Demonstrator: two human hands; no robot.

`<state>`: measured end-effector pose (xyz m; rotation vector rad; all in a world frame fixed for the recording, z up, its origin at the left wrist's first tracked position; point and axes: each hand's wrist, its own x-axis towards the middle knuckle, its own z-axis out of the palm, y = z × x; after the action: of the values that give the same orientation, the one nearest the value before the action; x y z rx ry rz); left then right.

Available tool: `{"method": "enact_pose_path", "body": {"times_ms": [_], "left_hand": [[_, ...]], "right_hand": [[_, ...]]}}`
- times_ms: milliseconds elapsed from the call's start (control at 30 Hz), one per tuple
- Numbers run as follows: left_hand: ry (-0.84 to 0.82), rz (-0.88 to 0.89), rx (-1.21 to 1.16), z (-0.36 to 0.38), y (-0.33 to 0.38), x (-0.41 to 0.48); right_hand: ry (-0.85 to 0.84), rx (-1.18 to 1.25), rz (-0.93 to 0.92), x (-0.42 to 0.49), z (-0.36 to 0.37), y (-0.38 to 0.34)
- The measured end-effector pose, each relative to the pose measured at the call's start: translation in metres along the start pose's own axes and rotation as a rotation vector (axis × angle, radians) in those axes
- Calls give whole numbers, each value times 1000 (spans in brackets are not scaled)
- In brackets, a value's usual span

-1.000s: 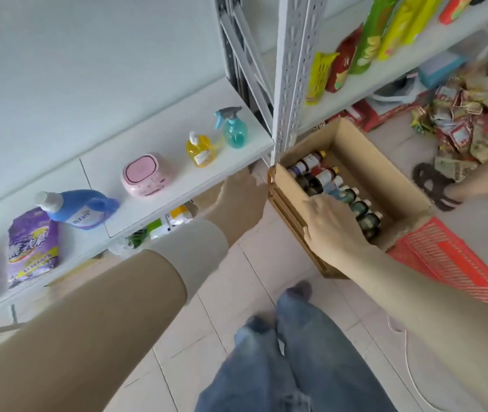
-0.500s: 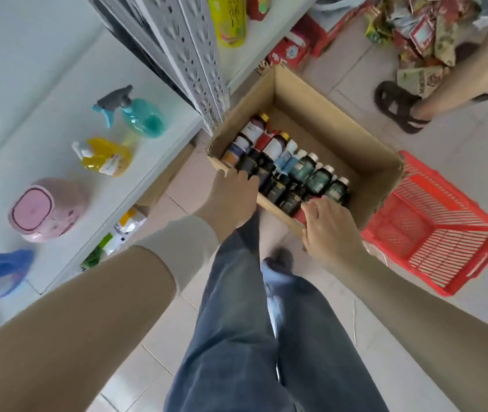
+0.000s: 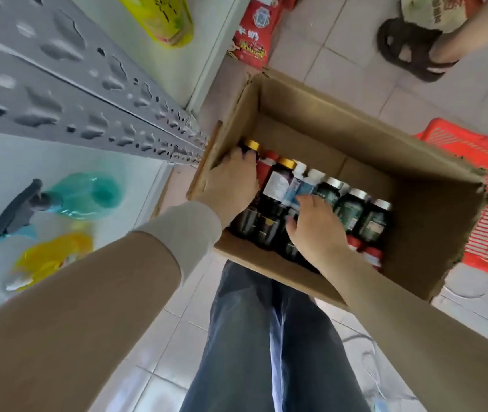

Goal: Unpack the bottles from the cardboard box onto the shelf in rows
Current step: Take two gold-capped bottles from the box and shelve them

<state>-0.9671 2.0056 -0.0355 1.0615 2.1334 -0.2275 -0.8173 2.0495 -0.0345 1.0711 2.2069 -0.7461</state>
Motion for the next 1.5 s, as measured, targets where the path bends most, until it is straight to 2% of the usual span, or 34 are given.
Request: {"method": "enact_pose_path", "body": {"times_ms": [100, 233, 367, 567, 767, 833, 967, 1200, 1300, 1400, 1500], "left_hand": [[62, 39, 84, 13, 2, 31], [107, 64, 157, 18, 9, 61], [-24, 63, 161, 12, 14, 80], [-133, 65, -46, 5, 13, 84], [-125, -22, -353, 1, 6, 67], [-77, 1, -462, -1, 5, 51], [39, -10, -837, -8, 9, 2], [191, -105, -1499, -22, 30, -111], [318, -142, -1664, -21, 42, -169], [484, -159, -1799, -8, 58, -234], [570, -162, -1948, 9, 79, -304]], "right_hand": [[26, 259, 118, 34, 18, -10], [72, 473, 333, 62, 37, -19], [109, 515, 429, 77, 41, -23], [45, 799, 490, 83, 41, -8], [-2, 955, 387, 57, 31, 11], [20, 1054, 369, 46, 22, 15], [-6, 1251, 317, 12, 2, 22], [-177, 1211, -2, -71, -30, 35], [-368, 1374, -96, -114, -38, 40], [-416, 1307, -243, -157, -45, 47], [-457, 1231, -348, -209, -53, 51]]}}
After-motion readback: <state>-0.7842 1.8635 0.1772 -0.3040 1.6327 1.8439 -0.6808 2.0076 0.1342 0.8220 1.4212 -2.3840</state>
